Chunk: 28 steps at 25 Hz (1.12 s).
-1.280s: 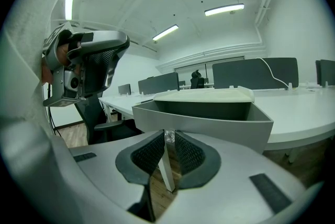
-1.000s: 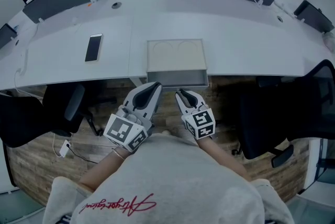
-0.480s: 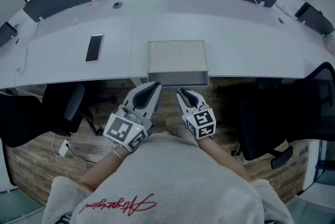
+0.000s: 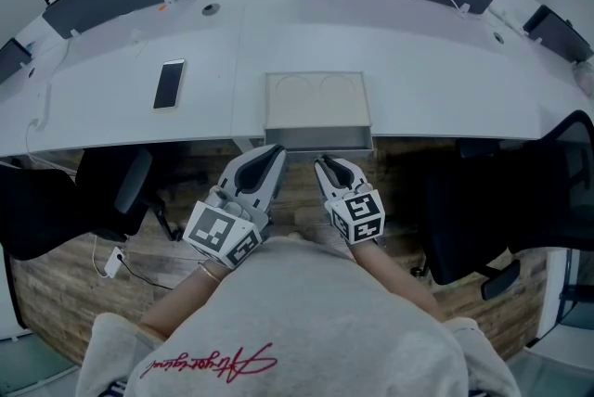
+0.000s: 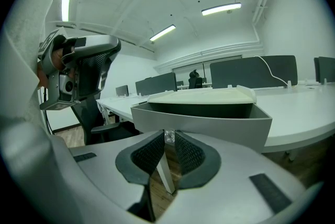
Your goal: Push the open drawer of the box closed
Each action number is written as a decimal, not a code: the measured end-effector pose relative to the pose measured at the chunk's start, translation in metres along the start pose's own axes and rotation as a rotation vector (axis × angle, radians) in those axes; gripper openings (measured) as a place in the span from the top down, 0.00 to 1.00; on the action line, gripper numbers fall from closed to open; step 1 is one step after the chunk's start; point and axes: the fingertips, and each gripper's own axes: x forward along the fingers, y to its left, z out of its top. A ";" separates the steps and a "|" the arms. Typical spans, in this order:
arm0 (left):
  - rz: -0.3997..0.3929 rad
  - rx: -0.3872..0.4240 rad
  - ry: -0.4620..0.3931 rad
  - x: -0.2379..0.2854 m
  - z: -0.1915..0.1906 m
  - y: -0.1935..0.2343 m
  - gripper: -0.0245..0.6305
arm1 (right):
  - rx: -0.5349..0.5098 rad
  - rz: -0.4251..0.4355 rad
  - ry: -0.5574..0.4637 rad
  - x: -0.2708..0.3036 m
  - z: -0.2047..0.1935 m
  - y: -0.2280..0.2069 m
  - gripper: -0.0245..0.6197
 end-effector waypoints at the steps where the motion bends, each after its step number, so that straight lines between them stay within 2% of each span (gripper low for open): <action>1: -0.003 0.003 -0.002 0.000 0.000 0.000 0.93 | 0.001 -0.002 -0.001 0.000 0.000 0.000 0.85; 28: -0.001 -0.014 0.003 0.004 0.000 0.011 0.93 | 0.007 -0.016 -0.004 0.010 0.005 -0.008 0.85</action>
